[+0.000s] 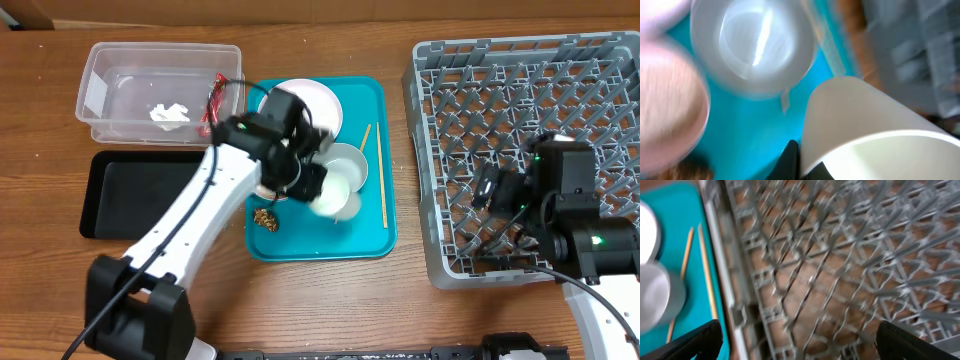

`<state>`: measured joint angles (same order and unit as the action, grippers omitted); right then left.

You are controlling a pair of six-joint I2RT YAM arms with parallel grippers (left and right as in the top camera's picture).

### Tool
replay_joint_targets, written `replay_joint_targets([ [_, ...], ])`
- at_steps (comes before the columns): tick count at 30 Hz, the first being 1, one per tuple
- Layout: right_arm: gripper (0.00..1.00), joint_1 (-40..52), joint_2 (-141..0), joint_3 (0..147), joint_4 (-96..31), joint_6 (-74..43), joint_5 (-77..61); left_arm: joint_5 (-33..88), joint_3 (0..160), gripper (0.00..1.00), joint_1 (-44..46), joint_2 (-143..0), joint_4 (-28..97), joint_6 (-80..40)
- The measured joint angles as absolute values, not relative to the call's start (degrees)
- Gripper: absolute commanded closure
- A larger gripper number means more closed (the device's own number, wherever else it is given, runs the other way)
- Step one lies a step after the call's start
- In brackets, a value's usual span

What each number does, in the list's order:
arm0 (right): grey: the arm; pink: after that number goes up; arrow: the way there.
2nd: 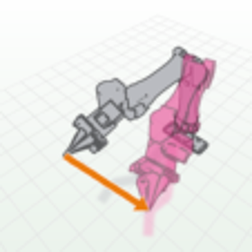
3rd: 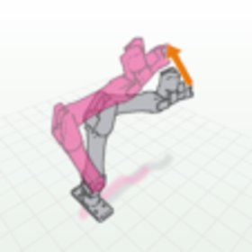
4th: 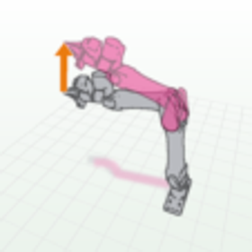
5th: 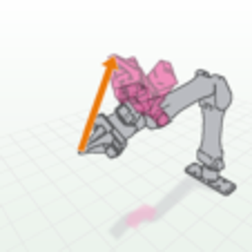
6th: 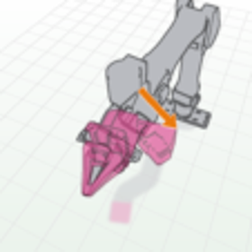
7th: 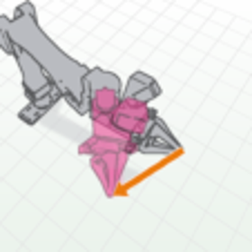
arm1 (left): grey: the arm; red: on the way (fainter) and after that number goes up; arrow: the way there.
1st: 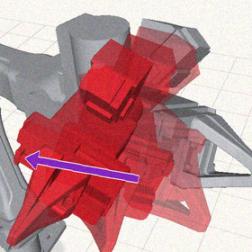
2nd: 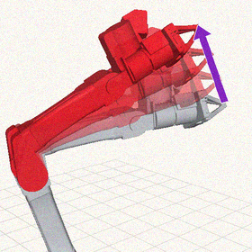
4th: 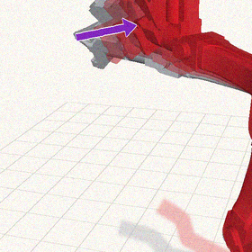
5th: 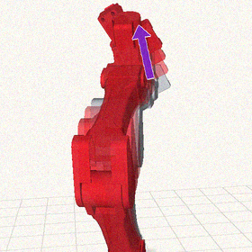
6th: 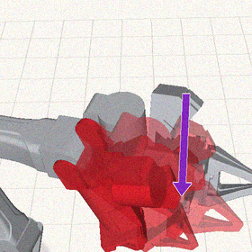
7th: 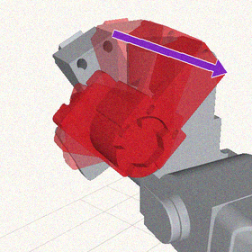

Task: Sort waste into correct bins and load items into the dishwasher
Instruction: 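Grasp the white cup with the left gripper and lift it, then hand the white cup from left gripper to right gripper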

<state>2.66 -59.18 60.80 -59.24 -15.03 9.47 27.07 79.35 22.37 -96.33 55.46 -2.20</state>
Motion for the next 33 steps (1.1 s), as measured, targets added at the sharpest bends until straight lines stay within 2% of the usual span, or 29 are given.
replay_joint_targets([
  [5,0.0,2.61,-61.93,60.82,-50.83,-18.2,4.36,41.41,80.29,0.96,18.11,-95.92,41.19,-6.44],
  [12,0.0,2.57,-67.33,60.86,-36.36,-9.23,-30.65,60.6,80.68,0.96,14.59,-97.67,22.35,-19.11],
  [15,0.0,2.63,-69.19,60.86,-31.73,-3.16,-48.01,67.51,80.73,0.96,14.2,-99.2,21.19,-22.44],
  [18,0.0,2.61,-70.15,60.86,-29.87,1.15,-57.87,72.47,80.73,0.96,14.11,-100.57,20.91,-23.92],
  [24,0.0,2.63,-72.58,60.86,-26.89,4.6,-65.84,79.42,80.73,0.96,14.11,-101.34,19.64,-24.58],
  [33,0.0,2.61,-73.89,60.86,-22.24,5.89,-71.83,82.11,80.73,0.96,15.33,-101.34,19.64,-25.41],
])
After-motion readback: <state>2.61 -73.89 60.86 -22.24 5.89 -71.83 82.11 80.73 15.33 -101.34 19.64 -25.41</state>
